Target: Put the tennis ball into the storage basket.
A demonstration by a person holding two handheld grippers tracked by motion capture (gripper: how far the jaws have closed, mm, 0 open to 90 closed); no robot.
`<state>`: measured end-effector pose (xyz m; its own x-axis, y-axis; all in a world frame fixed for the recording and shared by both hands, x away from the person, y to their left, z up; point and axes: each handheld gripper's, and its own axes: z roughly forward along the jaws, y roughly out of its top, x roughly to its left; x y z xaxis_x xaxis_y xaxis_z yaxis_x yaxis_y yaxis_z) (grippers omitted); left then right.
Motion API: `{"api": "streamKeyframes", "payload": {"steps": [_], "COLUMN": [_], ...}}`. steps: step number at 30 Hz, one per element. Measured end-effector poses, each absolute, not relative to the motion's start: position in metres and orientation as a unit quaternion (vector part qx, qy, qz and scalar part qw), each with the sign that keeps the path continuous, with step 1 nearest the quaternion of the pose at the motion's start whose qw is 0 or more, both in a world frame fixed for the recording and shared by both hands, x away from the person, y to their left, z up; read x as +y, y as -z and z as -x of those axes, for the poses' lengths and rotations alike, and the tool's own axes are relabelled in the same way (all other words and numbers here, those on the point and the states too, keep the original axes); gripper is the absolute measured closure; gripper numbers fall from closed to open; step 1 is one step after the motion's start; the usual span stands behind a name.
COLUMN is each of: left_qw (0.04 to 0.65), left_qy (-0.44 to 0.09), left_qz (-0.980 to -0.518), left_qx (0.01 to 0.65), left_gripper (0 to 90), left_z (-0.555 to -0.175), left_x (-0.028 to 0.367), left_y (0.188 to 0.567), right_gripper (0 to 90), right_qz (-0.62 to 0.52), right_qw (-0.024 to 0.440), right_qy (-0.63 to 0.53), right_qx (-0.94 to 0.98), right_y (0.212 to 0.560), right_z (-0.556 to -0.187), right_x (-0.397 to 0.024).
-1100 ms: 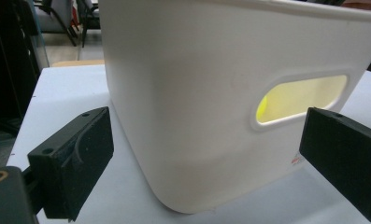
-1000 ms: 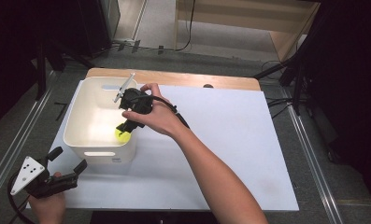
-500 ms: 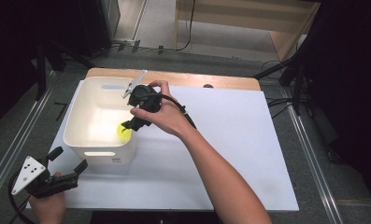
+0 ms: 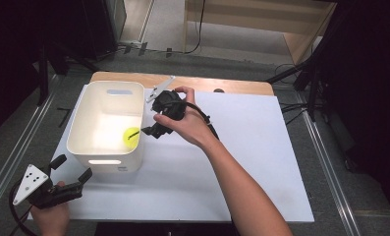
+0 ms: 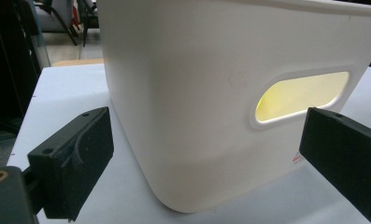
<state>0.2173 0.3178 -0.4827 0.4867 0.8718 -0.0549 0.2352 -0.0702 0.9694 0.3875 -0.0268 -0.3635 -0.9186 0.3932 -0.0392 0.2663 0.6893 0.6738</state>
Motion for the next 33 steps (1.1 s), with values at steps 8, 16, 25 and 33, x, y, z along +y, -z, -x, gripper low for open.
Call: {"api": "streamKeyframes", "payload": {"steps": [8, 16, 25, 33], "left_qw": [0.542, 0.541, 0.541, 0.540], "left_qy": [-0.294, -0.294, -0.294, -0.295], "left_qz": [-0.671, -0.672, -0.672, -0.672], "left_qx": [0.412, 0.411, 0.412, 0.412], "left_gripper": [2.9, 2.9, 2.8, 2.9], "left_z": [-0.218, -0.218, -0.218, -0.218], "left_x": [0.318, 0.318, 0.317, 0.317], "left_y": [0.483, 0.483, 0.483, 0.483], "right_gripper": [0.0, 0.0, 0.0, 0.0], "right_qz": [-0.199, -0.220, -0.241, -0.262], "right_qw": [0.095, 0.105, 0.109, 0.120], "right_qy": [-0.357, -0.367, -0.376, -0.387], "right_qx": [0.908, 0.897, 0.888, 0.876], "right_y": [0.369, 0.374, 0.387, 0.393], "right_z": [-0.383, -0.377, -0.371, -0.364], "right_x": [-0.052, -0.074, -0.099, -0.120]}}
